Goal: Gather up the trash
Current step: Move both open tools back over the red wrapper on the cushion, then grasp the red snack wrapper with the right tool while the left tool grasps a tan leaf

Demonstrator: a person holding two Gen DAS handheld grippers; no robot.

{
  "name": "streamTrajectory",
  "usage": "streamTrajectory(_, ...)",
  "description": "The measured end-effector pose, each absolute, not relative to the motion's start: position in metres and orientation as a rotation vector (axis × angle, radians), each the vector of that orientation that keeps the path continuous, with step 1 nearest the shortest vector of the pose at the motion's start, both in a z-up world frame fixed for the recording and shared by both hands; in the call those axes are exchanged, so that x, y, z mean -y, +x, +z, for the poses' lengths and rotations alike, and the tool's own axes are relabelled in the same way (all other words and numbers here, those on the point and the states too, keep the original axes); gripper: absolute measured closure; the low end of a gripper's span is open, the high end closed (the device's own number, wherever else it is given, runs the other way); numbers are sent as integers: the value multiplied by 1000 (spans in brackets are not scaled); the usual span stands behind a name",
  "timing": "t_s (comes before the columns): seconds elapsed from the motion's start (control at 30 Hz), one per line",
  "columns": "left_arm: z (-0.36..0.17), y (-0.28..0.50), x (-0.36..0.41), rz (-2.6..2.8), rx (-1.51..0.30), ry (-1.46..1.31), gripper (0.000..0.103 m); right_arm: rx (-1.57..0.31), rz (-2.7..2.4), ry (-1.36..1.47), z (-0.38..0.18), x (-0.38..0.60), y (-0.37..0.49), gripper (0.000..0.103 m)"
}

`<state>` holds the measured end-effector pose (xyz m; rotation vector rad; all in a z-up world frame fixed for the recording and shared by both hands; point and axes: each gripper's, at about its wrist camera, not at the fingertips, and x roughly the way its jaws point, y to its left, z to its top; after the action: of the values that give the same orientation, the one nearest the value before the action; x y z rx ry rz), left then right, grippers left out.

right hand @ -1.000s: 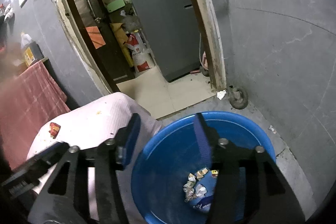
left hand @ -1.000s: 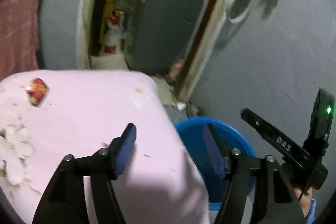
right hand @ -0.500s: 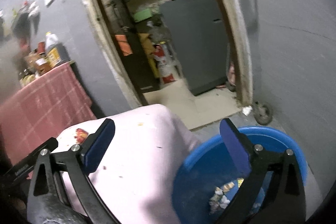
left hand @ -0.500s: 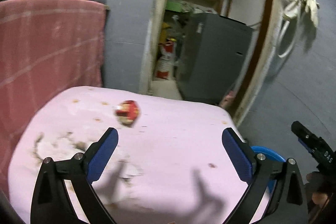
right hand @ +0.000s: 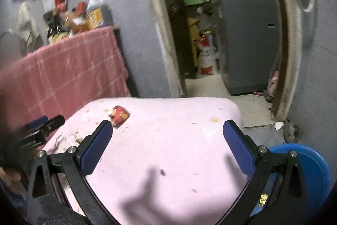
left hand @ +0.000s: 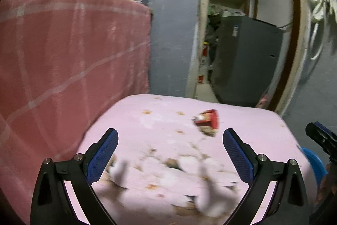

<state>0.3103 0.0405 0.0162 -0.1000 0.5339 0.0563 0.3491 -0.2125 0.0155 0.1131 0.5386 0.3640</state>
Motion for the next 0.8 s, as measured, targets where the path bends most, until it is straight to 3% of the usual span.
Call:
streamTrajectory(0.33, 6, 335, -80, 83, -605, -142, 5, -759, 485, 106, -2, 150, 428, 3)
streamTrajectory(0.8, -6, 352, -100, 120, -689, -173, 5, -982, 573, 103, -43, 87, 478, 42)
